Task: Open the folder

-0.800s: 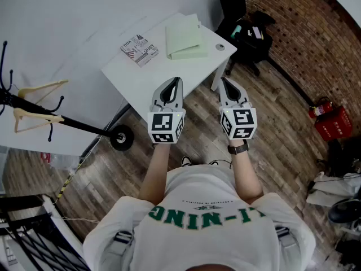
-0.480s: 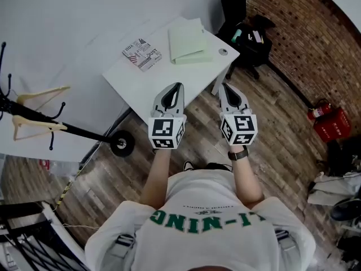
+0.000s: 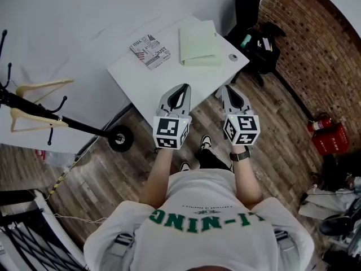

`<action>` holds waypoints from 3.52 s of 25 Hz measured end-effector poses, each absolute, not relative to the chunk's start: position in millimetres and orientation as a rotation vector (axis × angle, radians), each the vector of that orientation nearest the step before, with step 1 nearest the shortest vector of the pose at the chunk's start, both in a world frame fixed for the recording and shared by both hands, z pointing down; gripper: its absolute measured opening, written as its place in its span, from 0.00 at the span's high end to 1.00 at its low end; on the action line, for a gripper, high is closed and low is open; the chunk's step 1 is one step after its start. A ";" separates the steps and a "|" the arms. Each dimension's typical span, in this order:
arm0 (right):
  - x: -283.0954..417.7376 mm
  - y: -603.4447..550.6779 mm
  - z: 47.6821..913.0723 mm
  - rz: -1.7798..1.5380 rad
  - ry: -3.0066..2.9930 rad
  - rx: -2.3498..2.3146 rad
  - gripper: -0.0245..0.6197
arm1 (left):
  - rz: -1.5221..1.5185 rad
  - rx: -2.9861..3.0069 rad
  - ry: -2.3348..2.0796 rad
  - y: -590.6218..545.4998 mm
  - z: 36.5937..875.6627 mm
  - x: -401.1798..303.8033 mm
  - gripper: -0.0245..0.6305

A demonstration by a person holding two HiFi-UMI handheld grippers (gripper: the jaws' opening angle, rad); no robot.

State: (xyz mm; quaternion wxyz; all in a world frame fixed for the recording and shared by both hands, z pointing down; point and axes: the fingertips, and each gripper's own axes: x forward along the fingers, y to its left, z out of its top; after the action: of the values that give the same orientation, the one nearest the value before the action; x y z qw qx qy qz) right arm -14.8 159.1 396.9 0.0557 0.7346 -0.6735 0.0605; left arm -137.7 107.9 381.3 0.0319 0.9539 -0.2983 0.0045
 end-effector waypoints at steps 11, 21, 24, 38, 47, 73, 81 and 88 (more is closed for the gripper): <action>43.7 70.3 394.3 0.198 -2.153 2.151 0.93 | -0.008 2.912 -0.980 32.5 365.2 -70.2 0.93; 136.7 15.6 383.1 0.233 -2.212 2.162 0.93 | 0.056 2.902 -1.090 -31.1 359.4 14.7 0.93; 158.7 3.8 389.8 0.280 -2.226 2.148 0.93 | 0.080 2.886 -1.130 -43.8 361.7 34.4 0.93; 194.3 -68.7 449.6 0.503 -2.231 2.049 0.93 | 0.251 2.867 -1.089 -98.1 413.6 87.0 0.93; 222.6 -151.1 492.9 0.631 -2.153 1.978 0.88 | 0.288 2.804 -1.050 -180.9 442.8 106.2 0.93; 250.1 -246.4 642.9 1.280 -2.041 1.936 0.75 | 0.418 2.636 -1.016 -263.2 527.9 85.6 0.93; 242.5 -248.8 624.5 1.257 -2.075 1.929 0.81 | 0.392 2.632 -1.031 -263.9 522.8 79.6 0.93; 219.8 -256.8 593.0 1.215 -2.196 1.852 0.82 | 0.363 2.634 -1.060 -260.2 509.6 72.3 0.93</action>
State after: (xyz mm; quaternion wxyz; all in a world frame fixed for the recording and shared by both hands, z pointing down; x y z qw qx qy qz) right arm 219.8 -256.8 593.0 0.0111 0.5938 -0.7039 0.3896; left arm 72.3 -260.2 509.6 0.1392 0.9112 -0.3667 0.1257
